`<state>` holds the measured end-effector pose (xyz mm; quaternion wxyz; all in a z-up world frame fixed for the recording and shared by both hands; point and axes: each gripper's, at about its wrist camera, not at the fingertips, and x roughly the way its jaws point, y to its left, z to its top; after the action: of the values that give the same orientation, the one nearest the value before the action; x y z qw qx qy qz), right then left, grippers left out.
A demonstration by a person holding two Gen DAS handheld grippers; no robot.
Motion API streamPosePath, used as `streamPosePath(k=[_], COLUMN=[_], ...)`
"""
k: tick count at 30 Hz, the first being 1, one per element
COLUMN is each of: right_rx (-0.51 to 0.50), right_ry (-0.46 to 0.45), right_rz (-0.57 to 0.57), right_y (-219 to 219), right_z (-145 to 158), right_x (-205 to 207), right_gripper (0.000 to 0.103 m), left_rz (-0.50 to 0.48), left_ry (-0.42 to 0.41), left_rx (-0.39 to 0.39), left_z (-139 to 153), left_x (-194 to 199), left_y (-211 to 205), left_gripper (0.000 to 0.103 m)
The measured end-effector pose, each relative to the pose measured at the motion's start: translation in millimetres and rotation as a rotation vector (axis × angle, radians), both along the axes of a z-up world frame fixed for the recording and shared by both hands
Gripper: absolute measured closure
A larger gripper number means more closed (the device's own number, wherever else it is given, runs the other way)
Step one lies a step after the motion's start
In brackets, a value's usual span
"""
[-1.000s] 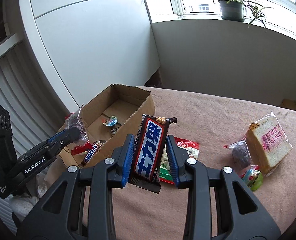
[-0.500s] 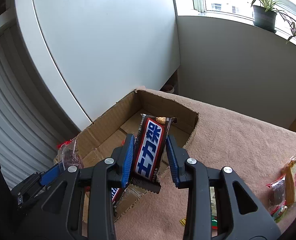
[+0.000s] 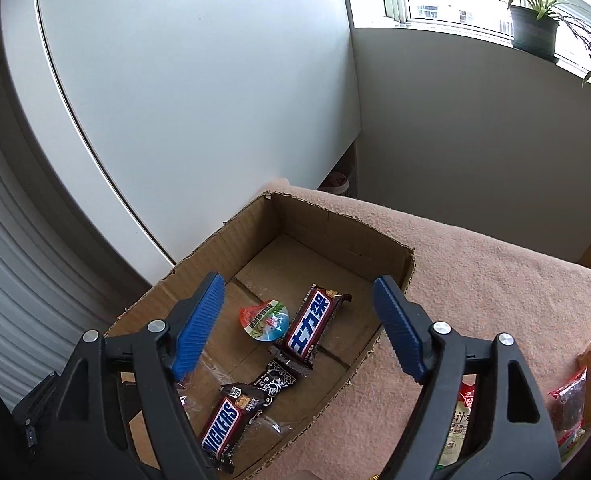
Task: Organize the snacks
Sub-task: 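Carry both snacks into the cardboard box and open both tools, then withdraw both open tools from the box back over the table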
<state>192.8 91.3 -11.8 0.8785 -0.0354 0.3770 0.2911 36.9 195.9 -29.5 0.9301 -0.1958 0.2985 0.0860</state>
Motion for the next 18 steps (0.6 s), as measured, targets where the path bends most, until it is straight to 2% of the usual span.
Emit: streamPosePath(k=[4, 11, 18], right_rx=[-0.004, 0.008, 0.013], right_ry=[-0.019, -0.038, -0.055], right_rz=[-0.008, -0.008, -0.048], right_y=[-8, -37, -103], right_z=[6, 20, 30], right_x=[-5, -13, -26], right_gripper=[0.017, 0.017, 0.017], left_rz=[-0.006, -0.038, -0.093], left_ry=[0.002, -0.011, -0.029], left_rx=[-0.002, 0.010, 0.010], left_z=[0, 5, 11], left_x=[1, 2, 4], left_y=[-3, -20, -44], left_gripper=[0.050, 0.050, 0.050])
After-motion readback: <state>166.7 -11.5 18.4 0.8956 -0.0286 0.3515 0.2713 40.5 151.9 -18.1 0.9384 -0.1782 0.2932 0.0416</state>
